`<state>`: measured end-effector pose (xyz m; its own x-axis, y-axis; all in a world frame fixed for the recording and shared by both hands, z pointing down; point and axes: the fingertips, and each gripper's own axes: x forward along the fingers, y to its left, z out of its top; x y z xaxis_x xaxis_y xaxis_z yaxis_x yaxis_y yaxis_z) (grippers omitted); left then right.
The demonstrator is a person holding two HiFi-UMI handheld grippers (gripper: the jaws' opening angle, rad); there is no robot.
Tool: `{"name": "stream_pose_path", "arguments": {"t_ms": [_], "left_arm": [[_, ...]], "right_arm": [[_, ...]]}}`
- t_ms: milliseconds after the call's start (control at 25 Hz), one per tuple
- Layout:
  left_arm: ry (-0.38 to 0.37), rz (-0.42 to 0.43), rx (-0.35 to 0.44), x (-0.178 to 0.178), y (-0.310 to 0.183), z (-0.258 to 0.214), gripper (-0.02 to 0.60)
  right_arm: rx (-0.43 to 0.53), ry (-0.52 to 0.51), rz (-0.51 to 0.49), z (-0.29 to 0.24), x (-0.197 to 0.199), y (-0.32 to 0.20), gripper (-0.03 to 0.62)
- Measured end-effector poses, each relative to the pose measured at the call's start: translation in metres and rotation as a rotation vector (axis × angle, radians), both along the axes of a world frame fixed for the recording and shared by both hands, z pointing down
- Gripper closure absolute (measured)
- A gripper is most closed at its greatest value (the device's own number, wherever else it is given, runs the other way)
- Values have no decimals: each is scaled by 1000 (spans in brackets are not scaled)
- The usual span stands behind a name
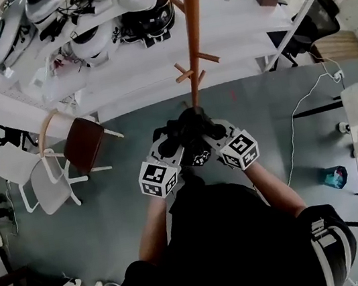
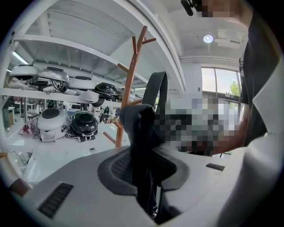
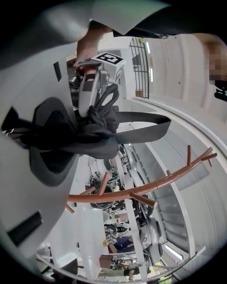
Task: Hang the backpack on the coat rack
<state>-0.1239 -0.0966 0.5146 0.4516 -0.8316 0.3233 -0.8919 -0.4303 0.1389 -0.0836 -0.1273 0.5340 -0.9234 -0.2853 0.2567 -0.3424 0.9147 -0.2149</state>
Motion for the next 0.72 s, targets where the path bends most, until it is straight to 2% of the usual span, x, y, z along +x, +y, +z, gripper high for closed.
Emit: {"name": "stream_pose_path", "arguments": {"t_ms": [480, 720], "left_arm": [[4, 158, -17, -61, -55, 10, 491], [-4, 228, -22, -77, -78, 23, 491]], "right_arm": [[-10, 10, 156, 9, -57, -49, 514], [-24, 13, 238, 23, -71, -66, 514]]}}
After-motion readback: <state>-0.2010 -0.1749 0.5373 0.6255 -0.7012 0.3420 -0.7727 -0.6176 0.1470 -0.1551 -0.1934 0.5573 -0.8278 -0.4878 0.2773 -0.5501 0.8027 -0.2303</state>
